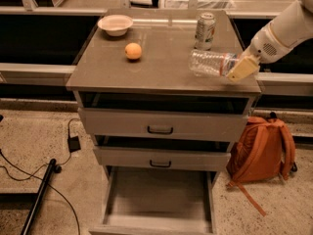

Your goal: Pick water bottle from bottom drawer and place on counter

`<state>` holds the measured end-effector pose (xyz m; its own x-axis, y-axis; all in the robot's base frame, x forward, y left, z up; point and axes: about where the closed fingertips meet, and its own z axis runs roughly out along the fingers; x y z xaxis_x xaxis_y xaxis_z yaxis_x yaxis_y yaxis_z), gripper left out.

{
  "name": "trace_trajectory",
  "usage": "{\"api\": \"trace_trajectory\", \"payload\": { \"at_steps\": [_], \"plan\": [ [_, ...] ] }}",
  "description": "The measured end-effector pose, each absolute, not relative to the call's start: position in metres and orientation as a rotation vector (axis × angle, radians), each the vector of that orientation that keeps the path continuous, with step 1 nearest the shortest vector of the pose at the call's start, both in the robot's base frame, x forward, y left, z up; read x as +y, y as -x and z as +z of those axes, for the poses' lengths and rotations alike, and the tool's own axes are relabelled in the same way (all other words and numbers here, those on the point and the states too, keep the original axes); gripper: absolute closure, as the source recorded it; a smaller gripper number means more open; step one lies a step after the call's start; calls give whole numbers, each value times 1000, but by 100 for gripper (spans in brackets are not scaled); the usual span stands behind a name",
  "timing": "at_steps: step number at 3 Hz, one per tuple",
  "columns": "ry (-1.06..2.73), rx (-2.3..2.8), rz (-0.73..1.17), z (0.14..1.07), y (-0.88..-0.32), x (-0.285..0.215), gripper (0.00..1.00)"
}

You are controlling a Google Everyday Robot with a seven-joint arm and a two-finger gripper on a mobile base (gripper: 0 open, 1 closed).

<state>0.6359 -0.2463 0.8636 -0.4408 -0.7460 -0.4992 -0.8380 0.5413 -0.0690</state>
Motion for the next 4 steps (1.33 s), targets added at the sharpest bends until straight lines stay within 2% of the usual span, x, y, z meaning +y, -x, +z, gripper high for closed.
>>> {"api": "trace_trajectory", "payload": {
  "at_steps": [1, 2, 4],
  "plan": [
    [1156, 2322, 310, 865, -665, -246, 100],
    [1100, 2306, 371, 855, -681, -229, 83],
    [1047, 2315, 429, 831, -692, -217, 37]
  ]
}}
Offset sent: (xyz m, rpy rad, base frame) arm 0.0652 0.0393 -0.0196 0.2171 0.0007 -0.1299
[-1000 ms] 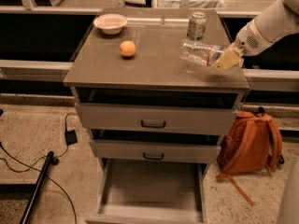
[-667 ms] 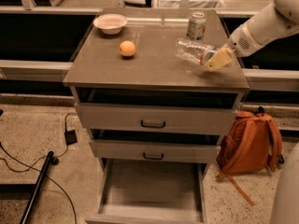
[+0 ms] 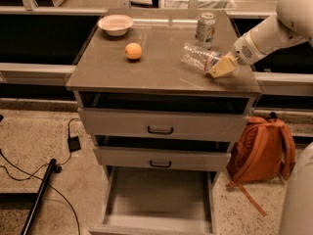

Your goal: Pick water bottle from bottom drawer and place on counter

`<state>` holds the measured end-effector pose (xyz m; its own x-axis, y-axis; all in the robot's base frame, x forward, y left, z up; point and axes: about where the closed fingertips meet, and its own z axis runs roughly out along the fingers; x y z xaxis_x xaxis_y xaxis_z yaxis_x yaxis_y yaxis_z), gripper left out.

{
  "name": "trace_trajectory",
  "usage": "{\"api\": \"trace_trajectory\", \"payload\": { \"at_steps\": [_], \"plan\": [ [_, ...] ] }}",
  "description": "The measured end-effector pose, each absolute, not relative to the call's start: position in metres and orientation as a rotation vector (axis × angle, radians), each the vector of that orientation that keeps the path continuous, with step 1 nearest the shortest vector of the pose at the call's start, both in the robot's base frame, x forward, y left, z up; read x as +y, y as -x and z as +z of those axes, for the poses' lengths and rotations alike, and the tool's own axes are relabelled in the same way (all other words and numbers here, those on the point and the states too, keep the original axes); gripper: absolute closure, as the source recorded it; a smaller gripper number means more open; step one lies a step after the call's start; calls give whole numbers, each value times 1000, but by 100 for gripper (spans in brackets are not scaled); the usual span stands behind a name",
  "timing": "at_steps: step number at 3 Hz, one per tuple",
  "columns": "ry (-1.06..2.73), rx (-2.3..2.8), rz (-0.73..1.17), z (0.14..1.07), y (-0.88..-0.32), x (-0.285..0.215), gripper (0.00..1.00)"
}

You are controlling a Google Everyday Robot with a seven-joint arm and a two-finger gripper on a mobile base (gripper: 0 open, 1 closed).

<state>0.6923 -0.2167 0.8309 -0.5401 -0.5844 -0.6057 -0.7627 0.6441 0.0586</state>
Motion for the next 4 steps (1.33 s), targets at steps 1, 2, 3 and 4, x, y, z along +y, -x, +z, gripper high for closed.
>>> {"api": "trace_trajectory", "payload": {
  "at_steps": [1, 2, 3, 4],
  "plan": [
    [1047, 2315, 429, 831, -692, -217, 14],
    [1047, 2315, 430, 831, -692, -217, 0],
    [1054, 2314, 428, 830, -692, -216, 0],
    [1081, 2264, 345, 837, -685, -237, 0]
  ]
}}
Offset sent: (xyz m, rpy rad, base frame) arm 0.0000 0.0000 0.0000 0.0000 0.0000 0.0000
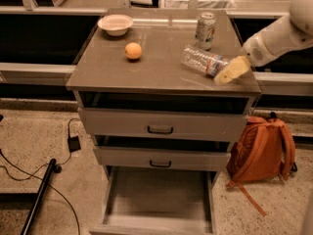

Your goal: Pick water bottle from bottom drawer and place on counter

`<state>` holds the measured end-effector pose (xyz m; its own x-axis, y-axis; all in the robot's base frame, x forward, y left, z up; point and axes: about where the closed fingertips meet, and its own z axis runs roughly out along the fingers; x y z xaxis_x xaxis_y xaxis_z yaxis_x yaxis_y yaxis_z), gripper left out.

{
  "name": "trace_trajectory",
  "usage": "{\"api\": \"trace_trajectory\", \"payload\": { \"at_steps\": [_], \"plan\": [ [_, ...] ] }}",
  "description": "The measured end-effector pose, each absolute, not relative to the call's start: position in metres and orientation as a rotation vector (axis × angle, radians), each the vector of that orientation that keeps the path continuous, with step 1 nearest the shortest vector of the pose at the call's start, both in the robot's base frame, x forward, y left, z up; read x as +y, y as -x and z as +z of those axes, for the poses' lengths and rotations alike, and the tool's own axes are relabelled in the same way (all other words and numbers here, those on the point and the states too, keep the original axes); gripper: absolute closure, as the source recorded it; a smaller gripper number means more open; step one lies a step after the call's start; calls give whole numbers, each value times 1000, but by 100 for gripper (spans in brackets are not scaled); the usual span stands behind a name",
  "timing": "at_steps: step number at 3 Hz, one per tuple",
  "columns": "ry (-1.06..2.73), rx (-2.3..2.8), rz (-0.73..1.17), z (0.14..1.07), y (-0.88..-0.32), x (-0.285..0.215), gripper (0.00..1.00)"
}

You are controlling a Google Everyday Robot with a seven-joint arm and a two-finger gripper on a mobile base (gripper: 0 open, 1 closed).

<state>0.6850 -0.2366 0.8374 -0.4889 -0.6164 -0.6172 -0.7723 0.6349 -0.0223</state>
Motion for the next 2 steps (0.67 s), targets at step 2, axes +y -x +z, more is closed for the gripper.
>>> {"api": "trace_trajectory", "payload": {
  "at_steps": [2],
  "plan": [
    [1182, 2118, 196, 859, -667, -257, 0]
  ]
}}
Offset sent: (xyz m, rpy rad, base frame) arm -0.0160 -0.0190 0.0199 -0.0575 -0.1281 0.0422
